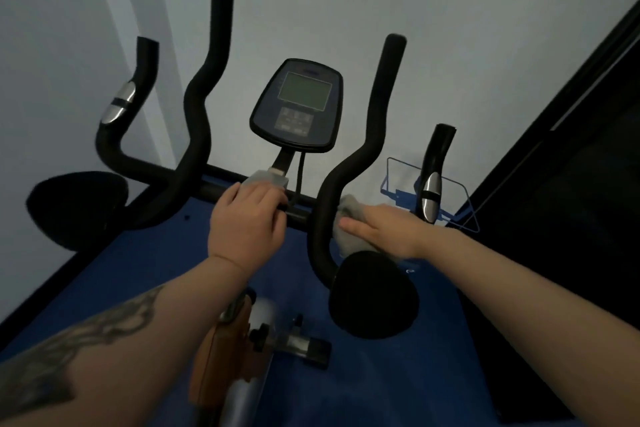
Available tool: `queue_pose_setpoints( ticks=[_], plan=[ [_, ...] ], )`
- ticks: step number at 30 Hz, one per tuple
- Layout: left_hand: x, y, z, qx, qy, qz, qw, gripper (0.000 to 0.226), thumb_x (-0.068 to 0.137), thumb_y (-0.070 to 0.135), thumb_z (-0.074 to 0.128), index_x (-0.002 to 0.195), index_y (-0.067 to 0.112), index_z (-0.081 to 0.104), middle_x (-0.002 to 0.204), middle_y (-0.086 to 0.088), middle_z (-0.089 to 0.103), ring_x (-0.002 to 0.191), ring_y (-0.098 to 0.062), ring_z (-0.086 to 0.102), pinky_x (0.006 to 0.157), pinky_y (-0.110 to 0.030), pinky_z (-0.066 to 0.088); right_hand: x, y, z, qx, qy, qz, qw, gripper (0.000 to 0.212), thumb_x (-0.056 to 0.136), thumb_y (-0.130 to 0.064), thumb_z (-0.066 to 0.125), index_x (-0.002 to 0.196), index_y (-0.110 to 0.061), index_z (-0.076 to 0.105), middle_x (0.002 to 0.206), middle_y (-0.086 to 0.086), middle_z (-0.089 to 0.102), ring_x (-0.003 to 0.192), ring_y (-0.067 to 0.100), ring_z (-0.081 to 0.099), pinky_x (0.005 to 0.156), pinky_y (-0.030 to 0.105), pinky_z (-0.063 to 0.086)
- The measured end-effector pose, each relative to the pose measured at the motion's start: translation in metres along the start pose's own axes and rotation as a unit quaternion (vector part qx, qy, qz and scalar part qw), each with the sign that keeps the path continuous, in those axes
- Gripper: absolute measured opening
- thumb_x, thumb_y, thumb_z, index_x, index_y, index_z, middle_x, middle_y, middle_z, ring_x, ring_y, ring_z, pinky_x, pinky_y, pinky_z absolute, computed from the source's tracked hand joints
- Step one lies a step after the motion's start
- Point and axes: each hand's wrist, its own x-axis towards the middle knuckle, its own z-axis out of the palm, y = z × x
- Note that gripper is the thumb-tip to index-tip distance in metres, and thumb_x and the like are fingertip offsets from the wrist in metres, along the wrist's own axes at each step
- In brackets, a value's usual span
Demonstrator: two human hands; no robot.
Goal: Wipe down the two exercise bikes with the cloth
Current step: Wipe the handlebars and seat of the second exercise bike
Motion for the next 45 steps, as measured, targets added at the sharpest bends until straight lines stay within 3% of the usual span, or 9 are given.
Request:
queue_pose_setpoints(
  ticks=[6,12,17,22,25,29,36,41,45],
  plan=[
    [0.000,-0.004,0.005,-0.031,0.092,-0.029,0.995,0.020,0.079,0.011,0.052,0.089,0.010,0.069,0.093,-0.004,0.070,0.097,-0.026,0.065,0.090,-0.043,0.049,-0.016,0.008,0.008,-0.085,0.017,-0.006,0.996,0.056,0.088,-0.071,0.023,0.116,-0.028,0.042,0.084,-0.002,0.062,0.075,0.016,0.060,0.074,0.035,0.049],
    [0.000,-0.001,0.003,-0.056,0.118,-0.073,0.989,0.022,0.082,0.009,0.047,0.089,0.008,0.068,0.080,-0.005,0.065,0.078,-0.025,0.063,0.073,-0.034,0.045,0.002,-0.004,0.003,0.053,-0.019,0.035,0.998,0.019,0.097,-0.056,0.041,0.081,-0.046,0.042,0.078,-0.017,0.054,0.077,0.007,0.056,0.072,0.029,0.042],
    [0.008,-0.006,-0.005,-0.211,0.025,-0.219,0.952,0.023,0.088,0.003,0.049,0.096,0.017,0.065,0.092,0.004,0.057,0.088,-0.014,0.053,0.068,-0.022,0.036,-0.017,-0.016,-0.015,0.220,0.207,0.089,0.949,0.029,0.089,-0.051,0.057,0.098,-0.025,0.066,0.091,-0.007,0.069,0.087,0.009,0.064,0.077,0.032,0.052],
    [0.009,-0.032,-0.007,-0.195,-0.064,-0.076,0.976,0.028,0.095,0.002,0.043,0.109,0.015,0.063,0.101,0.009,0.057,0.101,-0.015,0.047,0.084,-0.030,0.042,-0.007,-0.071,-0.011,0.076,0.326,0.054,0.941,0.038,0.086,-0.058,0.051,0.108,-0.028,0.060,0.106,-0.008,0.065,0.100,0.003,0.053,0.097,0.041,0.046],
    [-0.003,-0.026,-0.003,-0.178,-0.001,-0.138,0.974,0.026,0.094,0.001,0.047,0.112,0.009,0.064,0.106,-0.004,0.065,0.101,-0.023,0.055,0.090,-0.029,0.038,0.016,-0.092,0.003,-0.161,0.227,0.055,0.959,0.041,0.097,-0.051,0.042,0.122,-0.021,0.053,0.132,-0.001,0.052,0.133,0.010,0.034,0.120,0.043,0.004],
    [-0.007,-0.023,0.003,-0.203,0.058,-0.200,0.957,0.028,0.095,0.011,0.040,0.112,0.008,0.063,0.106,-0.004,0.064,0.102,-0.021,0.056,0.104,-0.043,0.037,0.038,-0.095,0.023,-0.318,0.123,0.064,0.938,0.053,0.101,-0.043,0.035,0.142,-0.009,0.040,0.143,0.009,0.044,0.142,0.026,0.026,0.118,0.046,-0.007],
    [-0.008,-0.025,0.000,-0.187,0.048,-0.173,0.966,0.026,0.095,0.008,0.042,0.107,0.006,0.065,0.102,-0.006,0.066,0.100,-0.023,0.059,0.109,-0.046,0.033,0.068,-0.113,-0.001,-0.324,0.073,0.157,0.930,0.037,0.098,-0.029,0.034,0.126,-0.020,0.056,0.107,0.002,0.061,0.118,0.026,0.050,0.113,0.057,-0.021],
    [-0.008,-0.023,-0.001,-0.195,0.049,-0.177,0.963,0.030,0.095,0.013,0.038,0.106,0.007,0.065,0.102,-0.006,0.066,0.102,-0.023,0.059,0.111,-0.042,0.031,0.052,-0.131,0.031,-0.262,0.178,0.159,0.935,0.074,0.089,-0.030,0.052,0.150,-0.010,0.015,0.124,0.005,0.060,0.131,0.025,0.044,0.102,0.048,-0.037],
    [-0.008,-0.025,0.001,-0.199,0.055,-0.176,0.962,0.028,0.094,0.011,0.040,0.105,0.008,0.065,0.100,-0.004,0.067,0.099,-0.022,0.059,0.109,-0.046,0.034,0.049,-0.124,0.030,-0.230,0.171,0.146,0.947,0.041,0.089,-0.023,0.049,0.129,-0.016,0.043,0.113,0.000,0.061,0.131,0.022,0.043,0.106,0.048,-0.032]
  ],
)
